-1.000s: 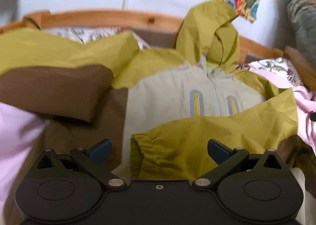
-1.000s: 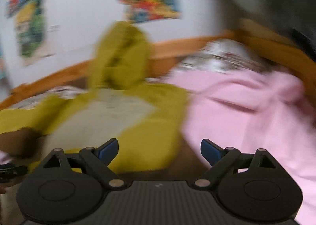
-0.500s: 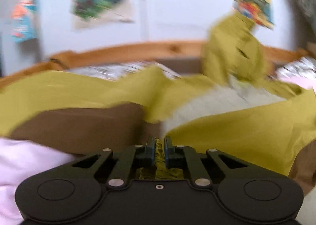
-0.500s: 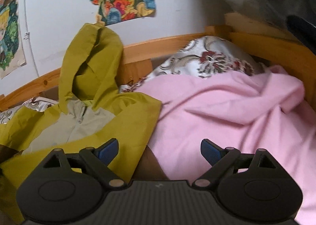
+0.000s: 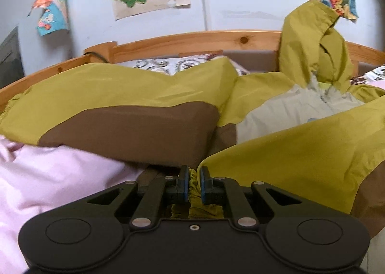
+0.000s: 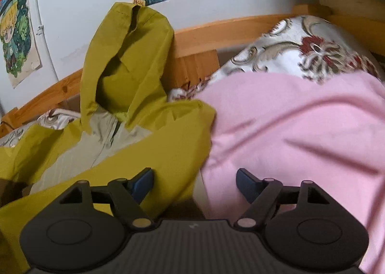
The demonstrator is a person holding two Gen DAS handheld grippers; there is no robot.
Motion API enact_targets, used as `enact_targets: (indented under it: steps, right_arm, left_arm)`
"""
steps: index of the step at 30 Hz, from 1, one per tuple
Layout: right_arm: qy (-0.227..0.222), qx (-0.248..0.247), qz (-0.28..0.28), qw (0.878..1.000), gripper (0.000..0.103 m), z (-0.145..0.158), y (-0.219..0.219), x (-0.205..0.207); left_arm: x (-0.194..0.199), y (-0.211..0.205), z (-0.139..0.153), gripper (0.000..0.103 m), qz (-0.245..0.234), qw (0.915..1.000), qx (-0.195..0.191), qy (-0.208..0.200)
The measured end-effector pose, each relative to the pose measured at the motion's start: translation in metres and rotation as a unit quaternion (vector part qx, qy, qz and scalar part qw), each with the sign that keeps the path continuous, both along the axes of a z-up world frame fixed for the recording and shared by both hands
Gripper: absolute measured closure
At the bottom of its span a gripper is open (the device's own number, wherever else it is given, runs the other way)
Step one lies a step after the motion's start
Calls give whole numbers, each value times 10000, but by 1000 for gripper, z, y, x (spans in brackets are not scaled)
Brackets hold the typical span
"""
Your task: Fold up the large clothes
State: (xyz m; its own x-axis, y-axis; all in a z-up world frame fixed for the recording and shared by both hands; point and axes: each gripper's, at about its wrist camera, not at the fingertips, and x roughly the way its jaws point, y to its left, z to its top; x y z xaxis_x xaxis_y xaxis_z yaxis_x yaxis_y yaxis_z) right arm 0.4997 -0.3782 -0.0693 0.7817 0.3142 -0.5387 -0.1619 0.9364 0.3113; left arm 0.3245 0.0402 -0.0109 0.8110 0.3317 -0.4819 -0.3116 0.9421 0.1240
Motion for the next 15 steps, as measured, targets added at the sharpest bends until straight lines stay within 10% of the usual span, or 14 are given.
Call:
enact_targets:
  steps: [5,7,9,15]
  right_arm:
    - [119,-193,204,9995,27,4,14,28]
    - [118,-214,276,9993,42,4,17,34]
    - [271,-187,401,9987,82,4,20,43]
    - [-117,-575,-153,9982,99,36,13,36]
  left_arm:
    - [-12,8,-2,94,304,9995,-52,80]
    - [-13,9,-3,94,278,9995,-121,79]
    - [-14,7,-2,94,209,9997,-104,51]
    - [-13,-5,5,94,-354,9975,-506,-344]
